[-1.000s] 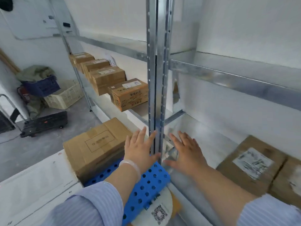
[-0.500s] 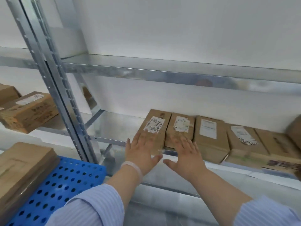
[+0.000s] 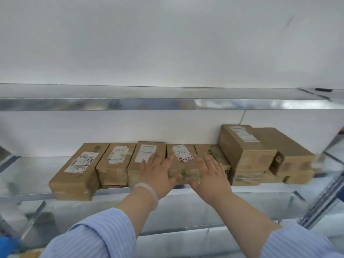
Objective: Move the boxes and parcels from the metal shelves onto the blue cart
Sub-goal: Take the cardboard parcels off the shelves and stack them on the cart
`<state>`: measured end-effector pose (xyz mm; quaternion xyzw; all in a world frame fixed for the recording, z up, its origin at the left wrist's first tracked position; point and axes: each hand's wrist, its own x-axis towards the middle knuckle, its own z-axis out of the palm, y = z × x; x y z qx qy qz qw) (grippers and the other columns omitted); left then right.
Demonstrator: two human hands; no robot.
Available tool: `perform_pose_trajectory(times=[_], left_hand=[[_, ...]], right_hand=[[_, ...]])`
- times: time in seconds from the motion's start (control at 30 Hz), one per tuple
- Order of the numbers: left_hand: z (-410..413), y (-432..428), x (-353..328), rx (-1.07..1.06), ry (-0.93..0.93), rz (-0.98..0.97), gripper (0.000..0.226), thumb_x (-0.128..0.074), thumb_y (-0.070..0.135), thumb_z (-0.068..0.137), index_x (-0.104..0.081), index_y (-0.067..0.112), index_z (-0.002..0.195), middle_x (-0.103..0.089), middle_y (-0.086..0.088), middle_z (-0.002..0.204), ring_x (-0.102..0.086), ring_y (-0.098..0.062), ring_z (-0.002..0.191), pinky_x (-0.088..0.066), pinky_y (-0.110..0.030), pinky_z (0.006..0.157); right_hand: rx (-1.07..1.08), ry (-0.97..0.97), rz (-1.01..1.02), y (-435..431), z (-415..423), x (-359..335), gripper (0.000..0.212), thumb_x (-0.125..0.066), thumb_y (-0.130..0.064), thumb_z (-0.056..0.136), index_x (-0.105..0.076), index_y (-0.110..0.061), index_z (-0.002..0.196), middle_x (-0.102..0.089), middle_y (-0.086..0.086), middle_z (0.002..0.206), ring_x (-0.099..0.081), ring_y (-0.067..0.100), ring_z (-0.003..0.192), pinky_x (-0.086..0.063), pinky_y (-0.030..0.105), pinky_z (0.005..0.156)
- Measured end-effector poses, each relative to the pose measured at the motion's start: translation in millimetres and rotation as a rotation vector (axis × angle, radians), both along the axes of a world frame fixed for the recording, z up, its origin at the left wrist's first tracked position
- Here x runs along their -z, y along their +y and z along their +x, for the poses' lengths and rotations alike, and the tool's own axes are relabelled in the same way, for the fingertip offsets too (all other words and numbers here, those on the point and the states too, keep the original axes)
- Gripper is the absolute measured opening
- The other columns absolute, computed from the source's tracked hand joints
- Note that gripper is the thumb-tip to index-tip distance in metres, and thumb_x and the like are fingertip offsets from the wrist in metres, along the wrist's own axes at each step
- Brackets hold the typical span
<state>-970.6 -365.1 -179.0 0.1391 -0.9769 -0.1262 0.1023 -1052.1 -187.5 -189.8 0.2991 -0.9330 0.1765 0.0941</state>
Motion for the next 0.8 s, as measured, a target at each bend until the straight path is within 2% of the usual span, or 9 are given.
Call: perform_pose_trajectory(times=[0.13, 0.23, 0.4, 0.6, 0.8], left_hand=[[-58, 73, -3, 0.075, 0.002, 0.027, 0.077, -0.037, 0.07, 0.086, 0.003, 0.047, 0.148, 0.001, 0.005, 0.162, 0.006, -0.018, 0.147, 0.004, -0.044, 0.115], [-100, 119, -8, 0.089, 0.019, 0.058, 0.076, -0.038, 0.068, 0.088, 0.002, 0.045, 0.149, -0.003, 0.001, 0.161, 0.003, -0.02, 0.147, -0.001, -0.048, 0.117], [-147, 176, -2, 0.122, -0.008, 0.119, 0.076, -0.037, 0.07, 0.087, 0.0, 0.046, 0.149, -0.001, 0.004, 0.161, 0.003, -0.019, 0.147, -0.004, -0.044, 0.117], [-203, 203, -19, 0.084, -0.023, 0.322, 0.073, -0.038, 0.067, 0.089, -0.002, 0.047, 0.149, 0.004, 0.008, 0.161, 0.004, -0.02, 0.147, -0.008, -0.044, 0.118], [-246, 211, -21, -0.033, -0.103, 0.384, 0.072, -0.038, 0.066, 0.089, -0.001, 0.047, 0.149, 0.009, 0.004, 0.161, 0.005, -0.028, 0.147, -0.009, -0.049, 0.118]], right_hand=[[0.074, -0.008, -0.031, 73, -49, -5, 0.08, -0.046, -0.06, 0.088, -0.004, -0.037, 0.153, -0.001, -0.005, 0.162, 0.003, 0.015, 0.148, -0.001, 0.04, 0.119], [0.128, 0.021, -0.049, 120, -84, -6, 0.08, -0.046, -0.059, 0.089, -0.007, -0.034, 0.153, -0.007, 0.0, 0.162, -0.003, 0.018, 0.147, -0.001, 0.04, 0.119], [0.187, -0.011, -0.056, 180, -136, -5, 0.077, -0.046, -0.057, 0.09, -0.009, -0.033, 0.153, -0.012, 0.003, 0.161, -0.006, 0.019, 0.147, -0.007, 0.04, 0.119], [0.206, -0.025, -0.092, 207, -202, -17, 0.072, -0.043, -0.059, 0.09, -0.014, -0.035, 0.151, -0.017, 0.003, 0.16, -0.009, 0.021, 0.147, -0.009, 0.044, 0.119], [0.165, -0.051, -0.042, 206, -238, -14, 0.067, -0.037, -0.059, 0.092, -0.013, -0.038, 0.151, -0.02, 0.0, 0.159, -0.011, 0.02, 0.147, -0.007, 0.045, 0.119]])
